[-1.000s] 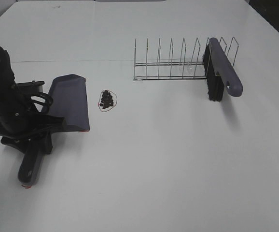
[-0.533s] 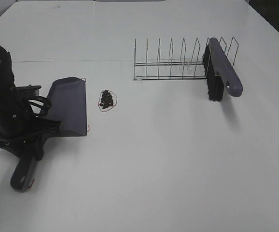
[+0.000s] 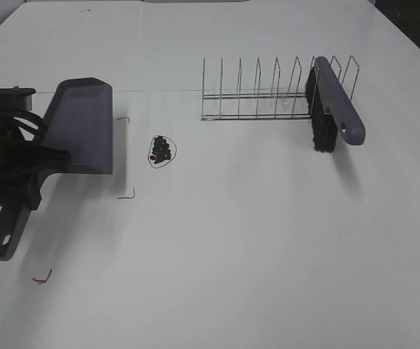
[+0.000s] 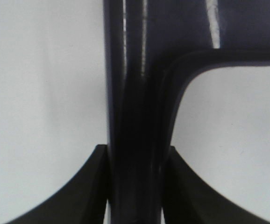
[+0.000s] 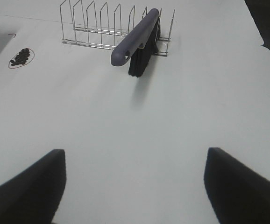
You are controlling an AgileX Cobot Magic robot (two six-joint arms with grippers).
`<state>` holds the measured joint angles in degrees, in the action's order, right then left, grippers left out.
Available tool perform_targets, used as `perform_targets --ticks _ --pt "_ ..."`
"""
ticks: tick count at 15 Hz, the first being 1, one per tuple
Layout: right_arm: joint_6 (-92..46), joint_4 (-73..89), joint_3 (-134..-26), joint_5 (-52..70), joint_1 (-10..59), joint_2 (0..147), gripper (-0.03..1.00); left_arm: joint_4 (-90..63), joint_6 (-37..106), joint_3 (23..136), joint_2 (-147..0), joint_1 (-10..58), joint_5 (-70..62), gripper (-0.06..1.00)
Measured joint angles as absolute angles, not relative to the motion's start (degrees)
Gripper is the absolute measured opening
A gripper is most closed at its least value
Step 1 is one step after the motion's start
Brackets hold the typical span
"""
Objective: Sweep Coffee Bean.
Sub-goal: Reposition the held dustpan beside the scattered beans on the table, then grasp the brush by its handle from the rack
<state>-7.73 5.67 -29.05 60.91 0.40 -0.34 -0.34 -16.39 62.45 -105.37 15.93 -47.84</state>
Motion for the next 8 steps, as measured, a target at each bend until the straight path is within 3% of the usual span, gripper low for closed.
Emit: perform_targets --ticks 8 --pt "-7.7 10.1 -29.2 60.6 0.4 0.8 0.75 0.0 -15.5 62.5 -105.4 16.0 -47.7 0.27"
